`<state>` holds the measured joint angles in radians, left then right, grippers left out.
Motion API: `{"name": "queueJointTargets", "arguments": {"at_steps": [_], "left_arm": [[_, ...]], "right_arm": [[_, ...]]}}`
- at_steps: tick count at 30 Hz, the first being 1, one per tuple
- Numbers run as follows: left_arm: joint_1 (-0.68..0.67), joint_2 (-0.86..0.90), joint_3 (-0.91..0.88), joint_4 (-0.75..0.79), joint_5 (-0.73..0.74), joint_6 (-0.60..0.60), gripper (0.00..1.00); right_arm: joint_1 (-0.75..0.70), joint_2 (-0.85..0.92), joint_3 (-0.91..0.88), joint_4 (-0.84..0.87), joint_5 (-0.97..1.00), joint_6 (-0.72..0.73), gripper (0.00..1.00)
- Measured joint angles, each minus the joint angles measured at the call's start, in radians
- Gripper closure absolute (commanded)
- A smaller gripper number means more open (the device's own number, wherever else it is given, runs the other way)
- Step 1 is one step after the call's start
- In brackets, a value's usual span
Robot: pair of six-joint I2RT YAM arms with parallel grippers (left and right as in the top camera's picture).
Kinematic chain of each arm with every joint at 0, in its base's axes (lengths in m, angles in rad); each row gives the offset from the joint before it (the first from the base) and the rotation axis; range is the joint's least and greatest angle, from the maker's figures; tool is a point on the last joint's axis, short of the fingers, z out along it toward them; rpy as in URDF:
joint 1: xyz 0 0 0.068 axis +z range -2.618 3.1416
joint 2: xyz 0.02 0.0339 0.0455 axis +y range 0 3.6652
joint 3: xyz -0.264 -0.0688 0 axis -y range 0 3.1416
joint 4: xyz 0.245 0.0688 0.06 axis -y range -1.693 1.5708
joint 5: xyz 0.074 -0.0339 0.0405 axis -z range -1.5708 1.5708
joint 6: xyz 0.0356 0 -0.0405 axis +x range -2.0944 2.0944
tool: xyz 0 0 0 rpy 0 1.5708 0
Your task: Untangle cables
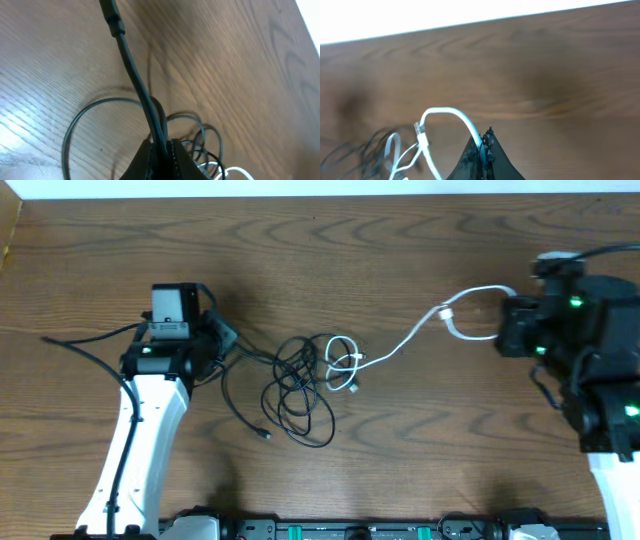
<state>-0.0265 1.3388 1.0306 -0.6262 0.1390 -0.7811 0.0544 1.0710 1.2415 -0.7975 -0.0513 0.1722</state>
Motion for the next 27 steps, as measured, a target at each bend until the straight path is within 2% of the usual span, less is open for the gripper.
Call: {"name": "queueJointTargets", "arguments": {"at_steps": [3,7,11,14,17,23,27], "left_arm": [[-0.021,0.000,0.000,-0.017,-0.048,0.016,0.92],[-0.020,0.000,0.000,-0.061,-0.202,-0.018,0.92],[-0.008,0.000,0.000,-0.126,-0.367,-0.149,0.92],[0.005,0.000,0.000,-0.181,-0.427,-0.309,0.92],[0.008,0.000,0.000,-0.209,-0.441,-0.447,0.92],[0.008,0.000,0.000,-0.275,-0.439,-0.642,0.92],[0.028,0.000,0.000,-0.280,-0.347,-0.793,0.92]], "right_arm": [[-0.082,0.002,0.000,-0.007,0.089,0.023,0.99],[-0.190,0.005,0.000,-0.025,0.159,0.084,0.99],[-0.263,0.005,0.000,-0.037,0.172,0.122,0.99],[-0.273,0.006,0.000,-0.037,0.162,0.135,0.99],[-0.273,0.014,0.000,-0.039,0.155,0.140,0.99],[-0.273,0.059,0.000,-0.096,0.198,0.192,0.99],[-0.273,0.109,0.000,-0.122,0.190,0.223,0.99]]}}
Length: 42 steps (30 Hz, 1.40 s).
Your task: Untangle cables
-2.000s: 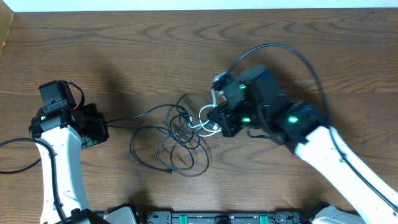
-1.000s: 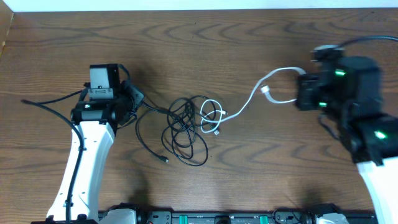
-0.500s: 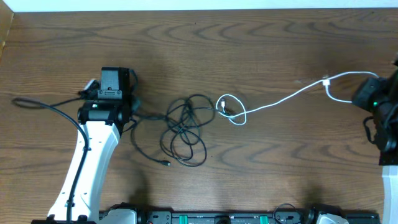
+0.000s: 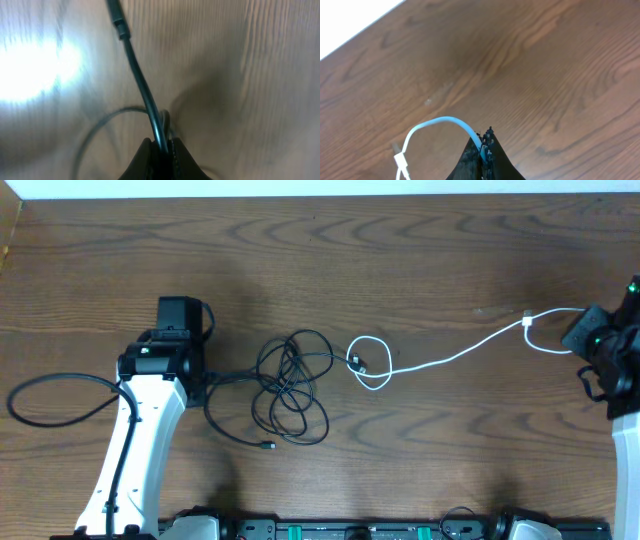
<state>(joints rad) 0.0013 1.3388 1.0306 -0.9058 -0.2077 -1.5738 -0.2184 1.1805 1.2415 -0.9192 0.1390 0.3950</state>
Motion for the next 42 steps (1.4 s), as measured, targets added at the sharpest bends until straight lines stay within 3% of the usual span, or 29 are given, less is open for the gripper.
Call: {"name": "queueJointTargets", "arguments": {"at_steps": [3,9,17,19,20,21,23,27,32,36,42], "left_arm": [[0.003,0.000,-0.005,0.182,0.174,-0.015,0.92],[-0.057,0.006,-0.008,0.705,0.567,0.163,0.92],[-0.066,0.006,-0.008,0.942,0.853,0.317,0.92],[-0.063,0.006,-0.008,0.967,0.883,0.331,0.92],[-0.062,0.006,-0.008,0.971,0.894,0.339,0.92],[-0.062,0.006,-0.008,0.970,0.902,0.346,0.92],[-0.062,0.006,-0.008,0.966,0.914,0.360,0.92],[-0.062,0.006,-0.008,0.939,0.916,0.333,0.92],[-0.061,0.007,-0.008,0.899,0.915,0.132,0.92],[-0.061,0.007,-0.008,0.893,0.904,0.046,0.92],[-0.061,0.007,-0.008,0.868,0.892,0.002,0.92]], "right_arm": [[0.008,0.047,0.000,-0.008,-0.119,-0.015,0.99],[0.103,0.158,-0.002,-0.008,-0.349,-0.098,0.99],[0.193,0.330,-0.003,-0.031,-0.430,-0.129,0.99],[0.194,0.374,-0.004,-0.048,-0.432,-0.129,0.79],[0.196,0.394,-0.005,-0.058,-0.434,-0.129,0.63],[0.199,0.414,-0.005,-0.069,-0.434,-0.132,0.55],[0.216,0.458,-0.006,-0.085,-0.436,-0.143,0.48],[0.265,0.526,-0.007,-0.089,-0.467,-0.143,0.44],[0.341,0.591,-0.010,-0.038,-0.554,-0.141,0.29],[0.415,0.638,-0.024,0.067,-0.568,-0.140,0.46],[0.514,0.727,-0.056,0.150,-0.537,-0.136,0.39]]}}
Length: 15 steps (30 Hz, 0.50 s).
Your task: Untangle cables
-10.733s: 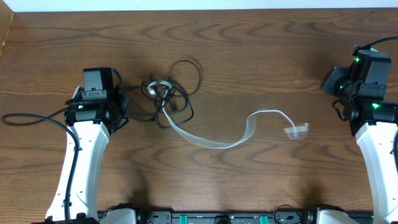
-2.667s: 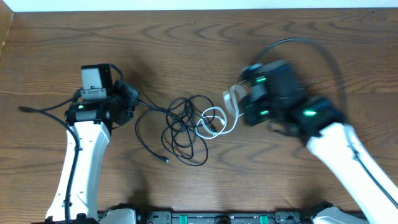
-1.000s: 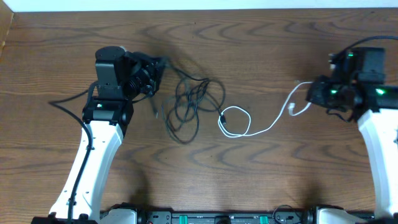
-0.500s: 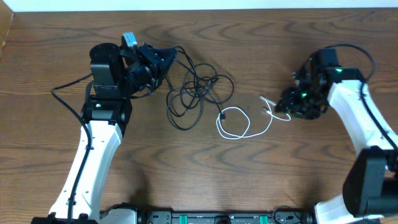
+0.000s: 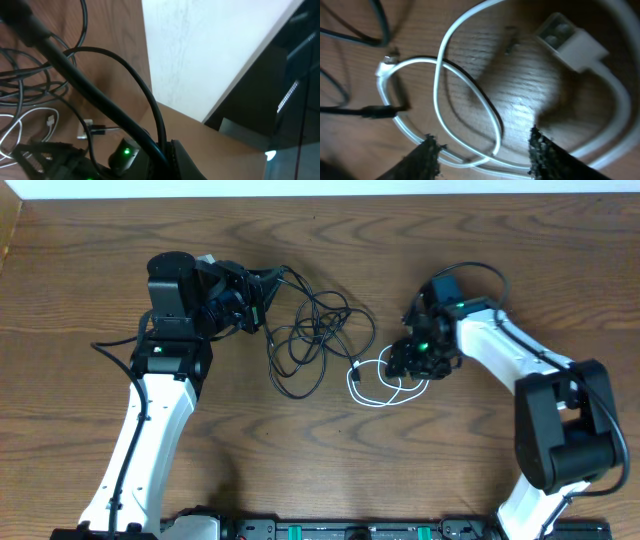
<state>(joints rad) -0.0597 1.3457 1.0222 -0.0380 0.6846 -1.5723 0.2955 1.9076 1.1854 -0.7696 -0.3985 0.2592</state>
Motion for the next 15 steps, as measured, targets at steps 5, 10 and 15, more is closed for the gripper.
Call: {"name": "queueJointTargets", "arguments": {"at_steps": [5,10,15], "left_arm": [[0.000,0.000,0.000,-0.026,-0.014,-0.006,0.92],[0.000,0.000,0.000,-0.033,-0.018,-0.005,0.92],[0.000,0.000,0.000,-0.033,-0.018,-0.003,0.92]], "right_arm": [[0.067,0.009,0.000,0.028,0.137,0.000,0.45],[0.124,0.022,0.011,0.051,0.289,0.008,0.86],[0.164,0.042,0.034,0.022,0.386,0.020,0.99]]}}
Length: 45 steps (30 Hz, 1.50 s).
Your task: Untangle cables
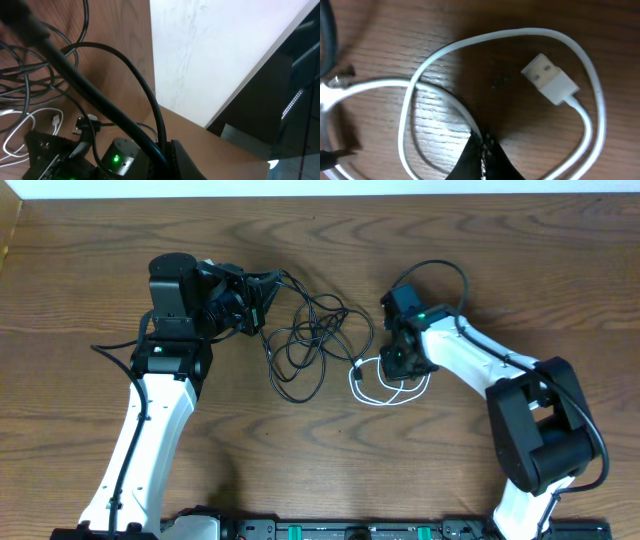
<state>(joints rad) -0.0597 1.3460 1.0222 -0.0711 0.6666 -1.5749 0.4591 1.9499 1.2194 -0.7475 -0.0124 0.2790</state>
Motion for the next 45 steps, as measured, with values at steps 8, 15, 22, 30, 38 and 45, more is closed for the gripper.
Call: {"name": "queueJointTargets", "arguments": {"at_steps": [8,15,22,30,38,45], "left_arm": [[0.000,0.000,0.000,0.000,0.000,0.013,0.92],[0.002,0.000,0.000,0.001,0.000,0.012,0.92],[0.024,0.000,0.000,0.000,0.000,0.032,0.92],[0.024,0.000,0.001,-0.212,-0.043,0.373,0.92],[0.005,0.000,0.000,-0.556,-0.289,0.582,0.92],[-0.098,0.000,0.000,-0.587,-0.460,0.613,0.92]], "right_arm": [[0.061,0.016,0.015,-0.179,0.254,0.114,0.99],[-0.101,-0.034,0.012,-0.414,0.593,0.336,0.99],[-0.336,-0.097,0.012,-0.416,0.615,0.391,0.99],[-0.365,-0.097,0.012,-0.389,0.451,0.345,0.53],[-0.365,-0.126,0.012,-0.392,0.155,0.296,0.28],[-0.357,-0.190,0.012,-0.449,0.079,0.296,0.01]]}}
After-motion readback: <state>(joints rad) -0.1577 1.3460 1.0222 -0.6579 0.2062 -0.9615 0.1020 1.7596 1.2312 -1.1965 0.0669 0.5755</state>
